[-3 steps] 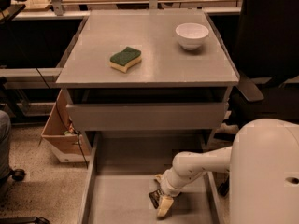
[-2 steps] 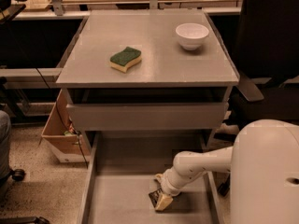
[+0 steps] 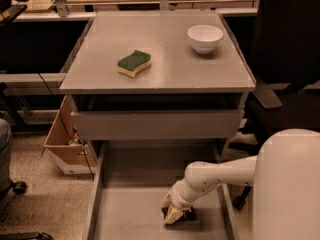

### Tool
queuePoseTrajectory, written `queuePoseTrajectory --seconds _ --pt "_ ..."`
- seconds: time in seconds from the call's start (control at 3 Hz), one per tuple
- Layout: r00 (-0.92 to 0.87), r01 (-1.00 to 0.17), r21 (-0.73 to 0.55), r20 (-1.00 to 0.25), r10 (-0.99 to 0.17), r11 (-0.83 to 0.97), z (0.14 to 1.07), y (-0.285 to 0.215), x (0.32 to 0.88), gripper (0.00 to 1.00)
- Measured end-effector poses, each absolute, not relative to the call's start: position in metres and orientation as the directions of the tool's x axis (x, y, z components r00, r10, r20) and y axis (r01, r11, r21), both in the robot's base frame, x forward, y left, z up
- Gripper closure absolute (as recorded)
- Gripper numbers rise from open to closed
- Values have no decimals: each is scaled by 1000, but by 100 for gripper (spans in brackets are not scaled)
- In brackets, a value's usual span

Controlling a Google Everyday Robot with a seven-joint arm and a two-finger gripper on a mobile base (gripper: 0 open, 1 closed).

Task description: Pick rxbar chocolate from middle drawer and place on counter

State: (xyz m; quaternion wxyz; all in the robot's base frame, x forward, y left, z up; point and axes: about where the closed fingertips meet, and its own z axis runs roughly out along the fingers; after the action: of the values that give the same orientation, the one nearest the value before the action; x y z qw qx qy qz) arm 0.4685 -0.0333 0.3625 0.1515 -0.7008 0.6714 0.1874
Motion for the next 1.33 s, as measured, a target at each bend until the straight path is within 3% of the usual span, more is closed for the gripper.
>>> queuePoseTrajectory --seconds 0.33,0.67,1.33 --pt "64 -997 5 -484 -872 -75 387 -17 466 100" --pt "85 -996 -33 -531 -843 -79 439 3 468 100" --pt "28 -1000 -23 -670 -742 -16 527 -17 480 100"
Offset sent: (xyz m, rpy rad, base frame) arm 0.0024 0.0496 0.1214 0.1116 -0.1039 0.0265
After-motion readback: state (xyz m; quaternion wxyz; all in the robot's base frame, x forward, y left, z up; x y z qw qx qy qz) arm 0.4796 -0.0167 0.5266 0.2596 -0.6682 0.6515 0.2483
